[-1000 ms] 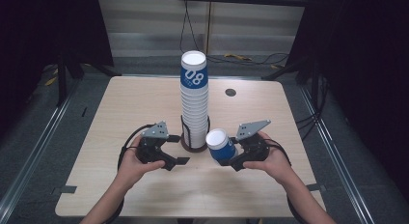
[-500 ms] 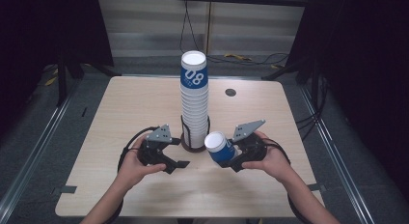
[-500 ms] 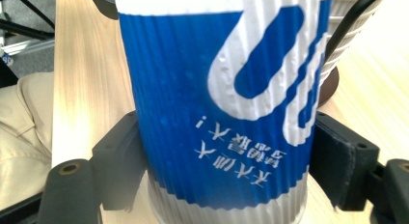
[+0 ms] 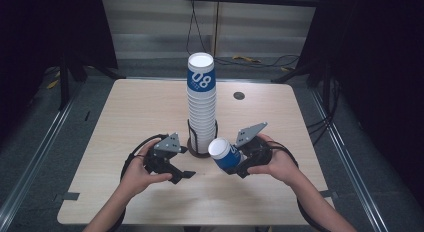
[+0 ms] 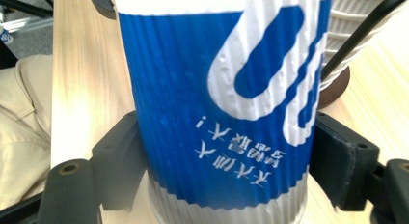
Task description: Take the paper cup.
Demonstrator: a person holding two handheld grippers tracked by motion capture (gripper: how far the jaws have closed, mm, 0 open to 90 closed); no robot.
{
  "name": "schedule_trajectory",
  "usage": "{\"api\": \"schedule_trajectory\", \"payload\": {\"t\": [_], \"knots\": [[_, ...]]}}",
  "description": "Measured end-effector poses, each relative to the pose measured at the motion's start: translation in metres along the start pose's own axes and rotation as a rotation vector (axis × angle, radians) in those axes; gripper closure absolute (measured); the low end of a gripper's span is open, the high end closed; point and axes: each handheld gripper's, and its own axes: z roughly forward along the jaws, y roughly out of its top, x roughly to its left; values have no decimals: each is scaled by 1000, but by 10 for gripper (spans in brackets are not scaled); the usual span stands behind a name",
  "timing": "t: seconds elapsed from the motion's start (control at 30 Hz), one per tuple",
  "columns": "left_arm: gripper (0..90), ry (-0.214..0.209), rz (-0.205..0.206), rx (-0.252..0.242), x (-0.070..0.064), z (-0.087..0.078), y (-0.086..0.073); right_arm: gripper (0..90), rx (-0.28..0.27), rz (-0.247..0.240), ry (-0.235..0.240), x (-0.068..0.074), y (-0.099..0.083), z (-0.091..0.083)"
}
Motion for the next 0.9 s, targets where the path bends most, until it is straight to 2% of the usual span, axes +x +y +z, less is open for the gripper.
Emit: {"api": "schedule_trajectory", "payload": {"t": [0.17,0.33,0.6,0.63,0.7,0.9], "knots": [[159,-8,15,28,-2,3,0,219,38,-21,8,1,3,3],[159,-11,28,43,-3,2,0,218,52,-38,-1,2,6,4],[159,-22,20,41,-4,2,3,218,88,-57,13,3,9,5],[160,-23,23,37,-4,3,2,218,115,-65,15,3,10,6],[160,-25,21,37,-4,3,2,218,120,-65,17,4,10,6],[159,-29,37,41,-5,5,2,218,156,-85,25,5,13,10]]}}
